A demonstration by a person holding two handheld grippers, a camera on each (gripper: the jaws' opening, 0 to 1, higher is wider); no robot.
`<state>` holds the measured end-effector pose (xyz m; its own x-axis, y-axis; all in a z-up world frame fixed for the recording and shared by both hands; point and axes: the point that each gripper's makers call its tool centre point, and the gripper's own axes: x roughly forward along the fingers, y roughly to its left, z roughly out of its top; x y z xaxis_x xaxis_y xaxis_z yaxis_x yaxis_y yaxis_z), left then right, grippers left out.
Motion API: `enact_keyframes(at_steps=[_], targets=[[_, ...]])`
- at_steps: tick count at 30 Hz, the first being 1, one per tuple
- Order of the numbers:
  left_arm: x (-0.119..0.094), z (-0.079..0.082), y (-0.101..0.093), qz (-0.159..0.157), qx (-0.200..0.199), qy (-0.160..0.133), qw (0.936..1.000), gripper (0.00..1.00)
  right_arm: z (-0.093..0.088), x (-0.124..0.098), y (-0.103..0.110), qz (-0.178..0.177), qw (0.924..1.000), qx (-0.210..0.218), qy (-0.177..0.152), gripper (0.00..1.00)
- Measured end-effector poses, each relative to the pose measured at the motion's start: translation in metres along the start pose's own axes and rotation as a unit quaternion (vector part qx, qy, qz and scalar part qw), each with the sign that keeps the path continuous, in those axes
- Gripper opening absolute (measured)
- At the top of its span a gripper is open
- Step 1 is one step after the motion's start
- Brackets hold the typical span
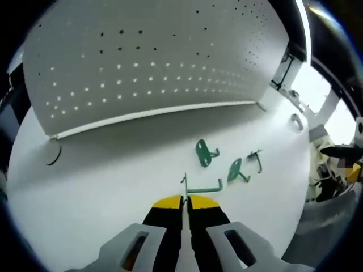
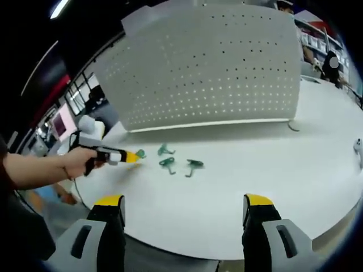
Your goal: Insert the hook assembly into the mounting plate slot until the hook locks in place.
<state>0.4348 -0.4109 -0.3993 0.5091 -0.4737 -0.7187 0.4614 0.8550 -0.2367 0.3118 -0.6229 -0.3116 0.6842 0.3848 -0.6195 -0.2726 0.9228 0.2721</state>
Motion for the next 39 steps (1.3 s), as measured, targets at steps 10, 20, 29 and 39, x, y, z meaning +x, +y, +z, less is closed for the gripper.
enact_keyframes(at_steps=[10,20,29,39], targets=[[-0.019,0.015,-0.010,-0.022,0.034,-0.008,0.9992,0.03,0.020,-0.008,0.009,0.004,0.9995,-0.018,-0.025,0.86],[-0.063,0.027,-0.024,-0.037,0.053,-0.040,0.9971,0.03,0.034,-0.011,0.029,0.026,0.9983,-0.013,-0.051,0.86],[-0.096,0.035,-0.041,-0.055,0.047,-0.065,0.9952,0.03,0.038,-0.014,0.050,0.059,0.9967,-0.007,-0.056,0.86],[-0.127,0.044,-0.089,-0.109,0.011,-0.110,0.9879,0.03,0.054,-0.019,0.085,0.105,0.9918,-0.008,-0.072,0.85]])
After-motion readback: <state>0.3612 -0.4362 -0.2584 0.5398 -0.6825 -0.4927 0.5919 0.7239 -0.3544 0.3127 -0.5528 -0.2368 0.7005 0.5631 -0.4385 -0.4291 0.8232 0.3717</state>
